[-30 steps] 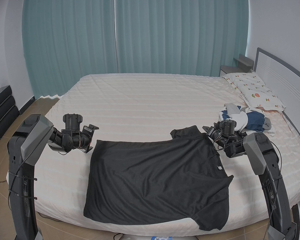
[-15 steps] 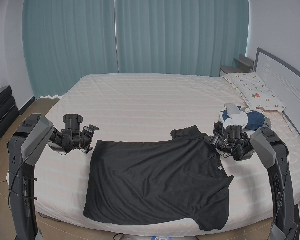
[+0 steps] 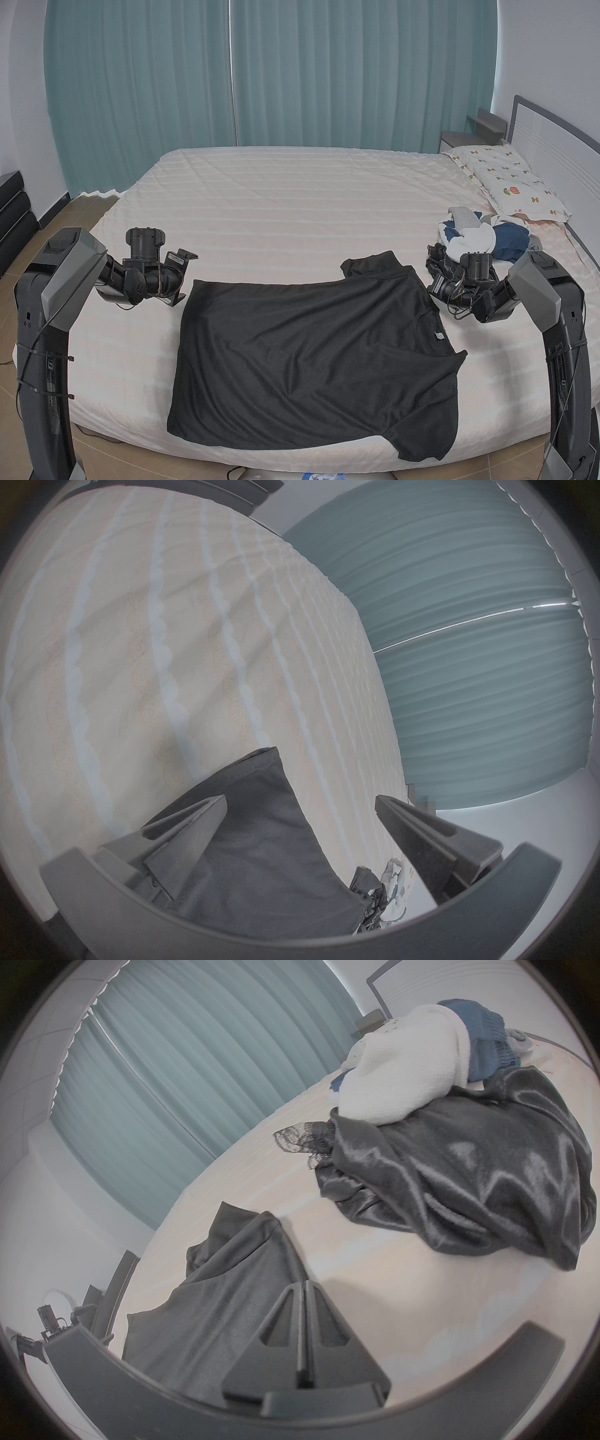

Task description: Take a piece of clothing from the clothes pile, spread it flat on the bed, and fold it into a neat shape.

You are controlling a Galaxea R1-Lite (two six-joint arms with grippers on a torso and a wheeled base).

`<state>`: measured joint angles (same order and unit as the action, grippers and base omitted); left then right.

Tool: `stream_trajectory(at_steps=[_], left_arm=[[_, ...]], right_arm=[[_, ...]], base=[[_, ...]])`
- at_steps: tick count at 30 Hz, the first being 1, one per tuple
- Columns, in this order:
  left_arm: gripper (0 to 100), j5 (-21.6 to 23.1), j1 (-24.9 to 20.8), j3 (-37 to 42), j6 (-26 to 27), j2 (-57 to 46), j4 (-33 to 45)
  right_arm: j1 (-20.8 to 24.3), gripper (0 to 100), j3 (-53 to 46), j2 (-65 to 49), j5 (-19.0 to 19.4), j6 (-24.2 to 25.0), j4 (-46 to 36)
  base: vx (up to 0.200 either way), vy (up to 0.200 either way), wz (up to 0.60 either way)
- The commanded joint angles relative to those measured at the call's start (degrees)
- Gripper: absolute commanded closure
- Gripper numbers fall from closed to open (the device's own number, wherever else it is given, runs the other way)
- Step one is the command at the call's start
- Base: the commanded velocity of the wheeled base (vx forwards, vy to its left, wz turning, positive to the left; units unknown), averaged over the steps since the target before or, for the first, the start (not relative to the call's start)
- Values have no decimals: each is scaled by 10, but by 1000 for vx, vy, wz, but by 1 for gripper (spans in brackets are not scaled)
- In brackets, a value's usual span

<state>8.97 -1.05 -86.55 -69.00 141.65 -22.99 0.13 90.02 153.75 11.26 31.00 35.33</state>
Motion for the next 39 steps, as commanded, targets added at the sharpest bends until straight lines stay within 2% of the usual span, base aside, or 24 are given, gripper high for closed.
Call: stream_trajectory(at_steps=[1,8,9,12,22,23,39], left_arm=[[0,0,0,0,-1,0,0],[0,0,0,0,-1,0,0],[0,0,0,0,0,0,0],[0,0,0,0,-1,0,0],[0,0,0,-1,0,1,0],[0,0,0,-1,0,1,0],[0,0,0,-1,0,1,0]], right_arm=[[-10,100,-3,-4,-1,0,1],[-10,100,-12,-5,-1,-2,3],[-7,0,-16,-6,-1,-3,4],[-2,0,-19,-4,1,-16,12],[25,0,-24,2,2,-10,31],[25,100,-23,2,2,-11,27],[3,100,-24,2,-6,-9,33]], base=[[0,0,0],[0,0,0],[0,0,0],[0,0,0],[0,0,0],[0,0,0],[0,0,0]])
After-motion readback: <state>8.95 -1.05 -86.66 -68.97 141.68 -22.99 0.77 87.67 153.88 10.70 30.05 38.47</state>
